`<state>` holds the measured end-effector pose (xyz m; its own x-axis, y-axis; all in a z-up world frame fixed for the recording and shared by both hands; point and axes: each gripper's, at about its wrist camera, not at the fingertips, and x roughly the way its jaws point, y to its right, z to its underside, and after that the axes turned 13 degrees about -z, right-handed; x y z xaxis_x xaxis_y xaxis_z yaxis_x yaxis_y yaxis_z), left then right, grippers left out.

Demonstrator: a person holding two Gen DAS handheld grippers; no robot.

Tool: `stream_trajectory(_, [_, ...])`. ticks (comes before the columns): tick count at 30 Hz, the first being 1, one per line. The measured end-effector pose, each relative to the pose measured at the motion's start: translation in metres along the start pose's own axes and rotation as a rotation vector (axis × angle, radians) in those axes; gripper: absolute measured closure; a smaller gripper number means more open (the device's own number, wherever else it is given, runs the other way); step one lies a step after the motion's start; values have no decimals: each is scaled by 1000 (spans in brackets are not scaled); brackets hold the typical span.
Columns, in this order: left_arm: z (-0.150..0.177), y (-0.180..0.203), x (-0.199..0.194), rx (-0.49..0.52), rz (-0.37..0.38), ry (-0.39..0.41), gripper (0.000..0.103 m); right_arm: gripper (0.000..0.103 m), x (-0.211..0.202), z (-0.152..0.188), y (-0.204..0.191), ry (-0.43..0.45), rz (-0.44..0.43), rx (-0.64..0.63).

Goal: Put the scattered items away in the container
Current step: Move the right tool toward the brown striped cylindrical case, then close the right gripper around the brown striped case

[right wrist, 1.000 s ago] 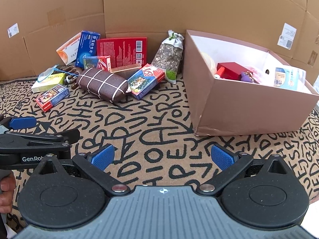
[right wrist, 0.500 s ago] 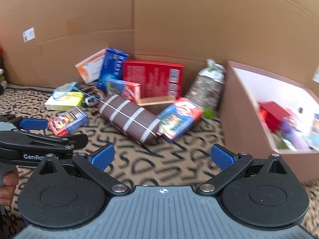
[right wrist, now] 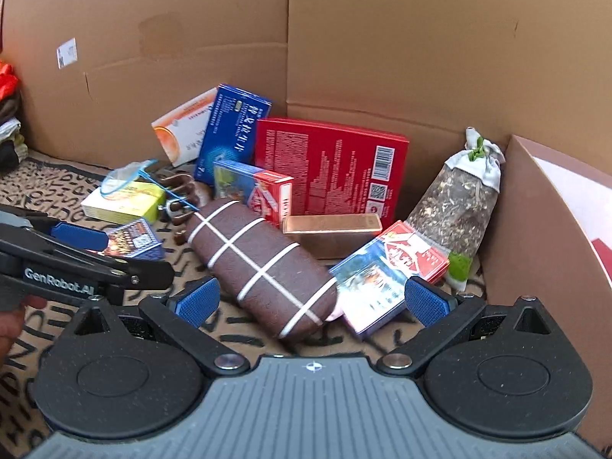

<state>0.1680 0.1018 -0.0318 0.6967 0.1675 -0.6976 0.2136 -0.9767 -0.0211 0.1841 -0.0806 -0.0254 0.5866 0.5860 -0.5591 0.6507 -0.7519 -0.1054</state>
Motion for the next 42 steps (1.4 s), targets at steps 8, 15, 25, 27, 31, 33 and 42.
stream_trajectory(8, [5,-1,15,44,-18,16,10,6,26,2,6,-14,-60,-76])
stream_trajectory(15, [-1,-11,13,25,13,15,44,10,47,6,7,-53,-96,-122])
stream_trajectory(25, [-2,-13,-1,-9,84,-3,38,33,31,17,-8,-88,-128,-106])
stream_trajectory(27, [-1,-9,-8,-9,97,10,30,36,20,22,-10,-92,-133,-95])
stream_trajectory(31, [5,1,-20,5,126,19,28,37,2,33,-13,-92,-137,-69])
stream_trajectory(33, [9,6,-25,6,139,12,27,37,-6,39,-15,-93,-141,-61])
stream_trajectory(42, [33,23,-43,39,176,-19,19,37,-67,84,-17,-98,-171,-81])
